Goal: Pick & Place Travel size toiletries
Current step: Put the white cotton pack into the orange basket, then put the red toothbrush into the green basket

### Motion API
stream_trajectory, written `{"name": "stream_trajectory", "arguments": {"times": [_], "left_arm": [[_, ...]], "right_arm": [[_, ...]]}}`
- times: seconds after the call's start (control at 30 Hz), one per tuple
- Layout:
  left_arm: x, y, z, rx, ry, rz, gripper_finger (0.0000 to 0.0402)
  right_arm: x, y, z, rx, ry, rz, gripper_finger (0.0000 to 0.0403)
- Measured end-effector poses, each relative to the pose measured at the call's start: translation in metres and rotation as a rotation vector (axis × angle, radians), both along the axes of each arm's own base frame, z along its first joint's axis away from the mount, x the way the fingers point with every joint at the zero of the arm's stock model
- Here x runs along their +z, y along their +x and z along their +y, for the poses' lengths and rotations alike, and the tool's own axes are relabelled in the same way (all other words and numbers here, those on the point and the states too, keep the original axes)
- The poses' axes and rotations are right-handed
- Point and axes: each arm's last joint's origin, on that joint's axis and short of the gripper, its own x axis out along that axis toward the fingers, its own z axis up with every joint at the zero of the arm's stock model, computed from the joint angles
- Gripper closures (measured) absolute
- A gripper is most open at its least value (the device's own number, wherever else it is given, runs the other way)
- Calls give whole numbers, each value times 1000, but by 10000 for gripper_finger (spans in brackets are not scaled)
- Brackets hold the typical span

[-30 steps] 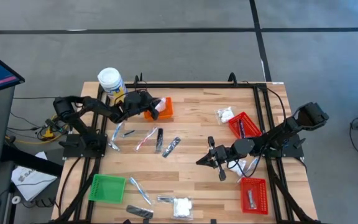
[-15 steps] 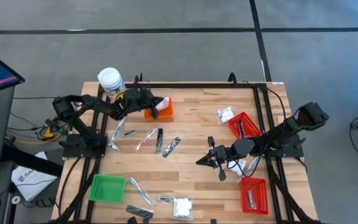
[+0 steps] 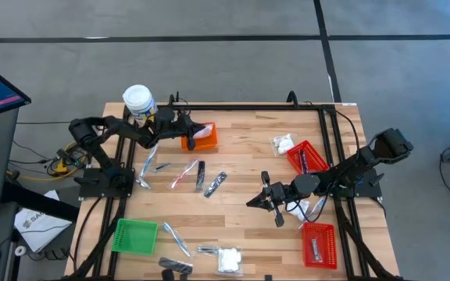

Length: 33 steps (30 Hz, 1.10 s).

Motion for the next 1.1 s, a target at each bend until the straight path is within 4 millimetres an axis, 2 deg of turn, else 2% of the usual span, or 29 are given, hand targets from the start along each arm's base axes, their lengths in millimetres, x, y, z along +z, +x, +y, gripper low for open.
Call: {"name": "stream_trajectory", "arguments": {"times": [0.2,0.37,0.47,0.8,1.1], "left_arm": [[-1,-1,3,88,44,28,400],[-1,-2,4,128,33,26,384],[-1,-2,4,152,40,32,358],[2,7,-5,270,142,63,232],[6,16,-19,254,191,69,179]], "right_arm": [[0,1,-2,-7,0,0,395],[0,1,-2,-7,0,0,395],[0,1,-2,-7,0,0,395],[0,1,-2,-7,0,0,395],[0,1,-2,-7,-1,2,395]]}}
